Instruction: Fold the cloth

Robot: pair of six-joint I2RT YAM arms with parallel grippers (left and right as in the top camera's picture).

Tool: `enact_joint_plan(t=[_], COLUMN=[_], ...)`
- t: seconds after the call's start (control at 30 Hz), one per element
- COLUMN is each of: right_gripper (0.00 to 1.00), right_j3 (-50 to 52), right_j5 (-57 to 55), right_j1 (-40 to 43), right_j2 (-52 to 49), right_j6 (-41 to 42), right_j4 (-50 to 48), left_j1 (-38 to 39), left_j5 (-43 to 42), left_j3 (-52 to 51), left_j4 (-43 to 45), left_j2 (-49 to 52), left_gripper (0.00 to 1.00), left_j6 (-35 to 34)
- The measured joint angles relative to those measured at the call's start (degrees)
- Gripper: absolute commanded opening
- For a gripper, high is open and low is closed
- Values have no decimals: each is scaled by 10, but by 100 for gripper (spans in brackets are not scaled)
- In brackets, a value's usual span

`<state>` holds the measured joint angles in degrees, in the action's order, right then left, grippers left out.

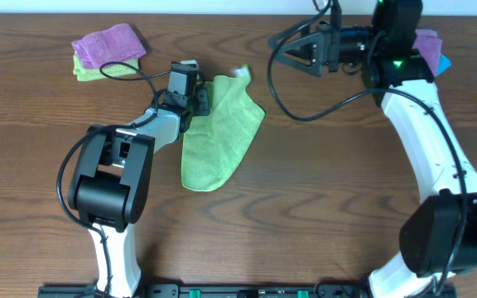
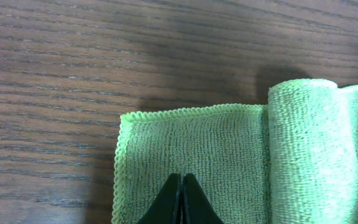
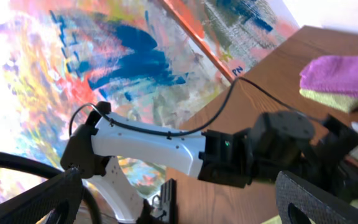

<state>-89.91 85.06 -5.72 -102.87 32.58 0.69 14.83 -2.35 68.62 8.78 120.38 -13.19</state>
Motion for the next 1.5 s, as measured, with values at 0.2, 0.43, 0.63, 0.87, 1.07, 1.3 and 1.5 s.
enact_joint_plan(t=[0.2,0.43,0.63,0.87,1.07,1.3,1.5], right_gripper=[96,99,99,98,99,99,99], right_j3=[26,76,89,87,88,87,87], right_j5=[2,-153,-348,-481,-480,-442,-415], right_j1=[29,27,-7,-57,-56,-56,-57], right_j2=[-9,-11,-17,-76,-168,-177,-196], right_j6=[-6,-162,-293,-365,-373,-365,-350], right_j4=[24,337,403,384,338,284,235], left_j1=[0,0,0,0,0,0,0], left_j5=[1,6,9,11,11,11,11], left_j3=[0,2,3,4,7,8,8], left_j4=[0,-5,-7,-11,-20,-20,-20], left_j2=[0,0,0,0,0,0,0], left_gripper=[6,6,6,5,6,6,6], left_j6=[0,0,-5,-18,-19,-20,-20])
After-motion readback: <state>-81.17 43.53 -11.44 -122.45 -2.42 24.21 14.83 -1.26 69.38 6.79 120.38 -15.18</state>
